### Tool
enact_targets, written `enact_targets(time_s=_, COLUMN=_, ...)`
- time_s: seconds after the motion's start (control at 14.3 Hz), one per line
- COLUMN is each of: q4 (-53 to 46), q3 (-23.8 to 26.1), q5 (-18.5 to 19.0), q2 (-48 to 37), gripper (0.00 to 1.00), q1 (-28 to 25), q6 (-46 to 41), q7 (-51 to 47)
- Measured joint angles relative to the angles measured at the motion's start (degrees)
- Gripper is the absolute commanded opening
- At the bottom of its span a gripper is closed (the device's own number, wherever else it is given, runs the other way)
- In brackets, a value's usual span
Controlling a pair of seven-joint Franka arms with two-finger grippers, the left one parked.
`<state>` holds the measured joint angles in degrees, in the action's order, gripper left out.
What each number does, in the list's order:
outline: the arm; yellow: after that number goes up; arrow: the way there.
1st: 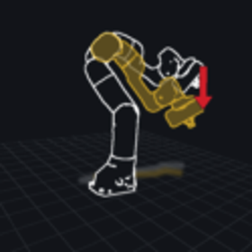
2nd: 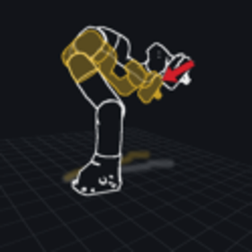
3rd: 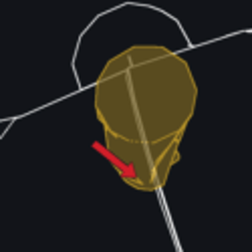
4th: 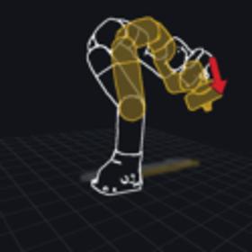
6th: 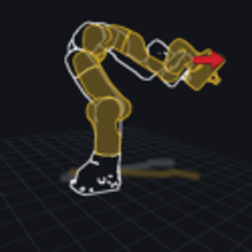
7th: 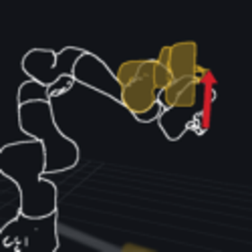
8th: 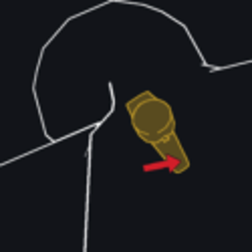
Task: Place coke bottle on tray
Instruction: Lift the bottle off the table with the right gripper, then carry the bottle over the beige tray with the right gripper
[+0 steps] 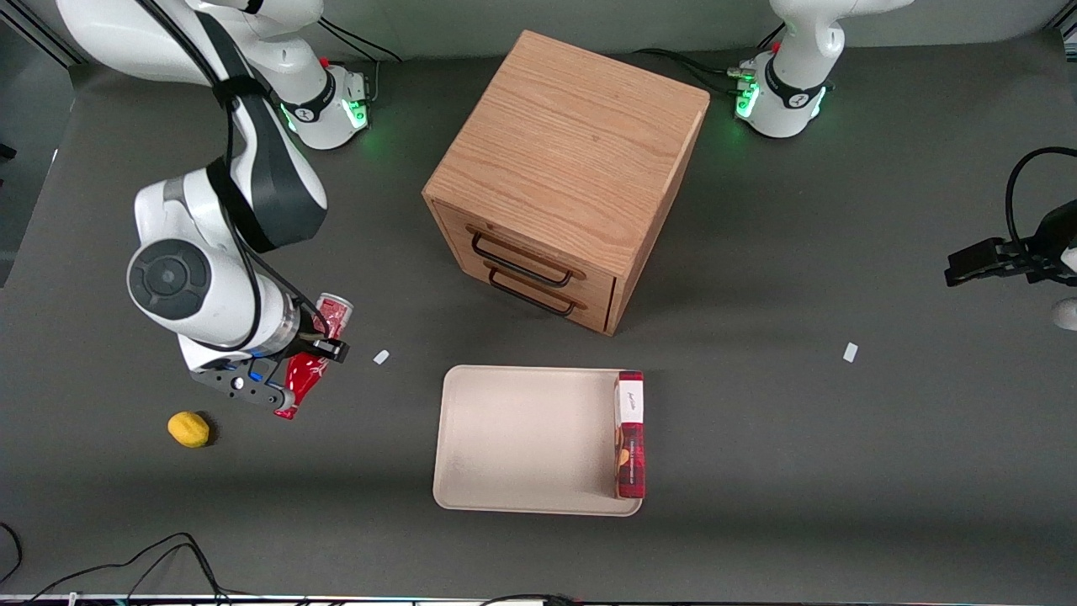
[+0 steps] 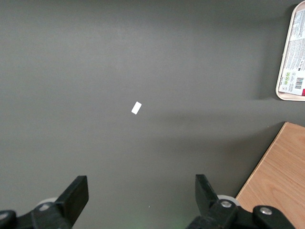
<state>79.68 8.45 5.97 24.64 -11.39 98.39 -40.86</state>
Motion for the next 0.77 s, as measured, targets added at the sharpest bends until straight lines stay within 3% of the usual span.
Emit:
enact_targets(time_s=0.42, q4=-12.5, q3=5.5, q5=0.1, q2=8.6, gripper=0.0, q1=-0.6, q6=0.0, q7=0.3)
enact_targets(time_s=0.77, q4=-16.2, q3=8.6, q5=0.1, q2=25.3, gripper=0.0, q1=-1.9, q6=16.5, q7=0.3)
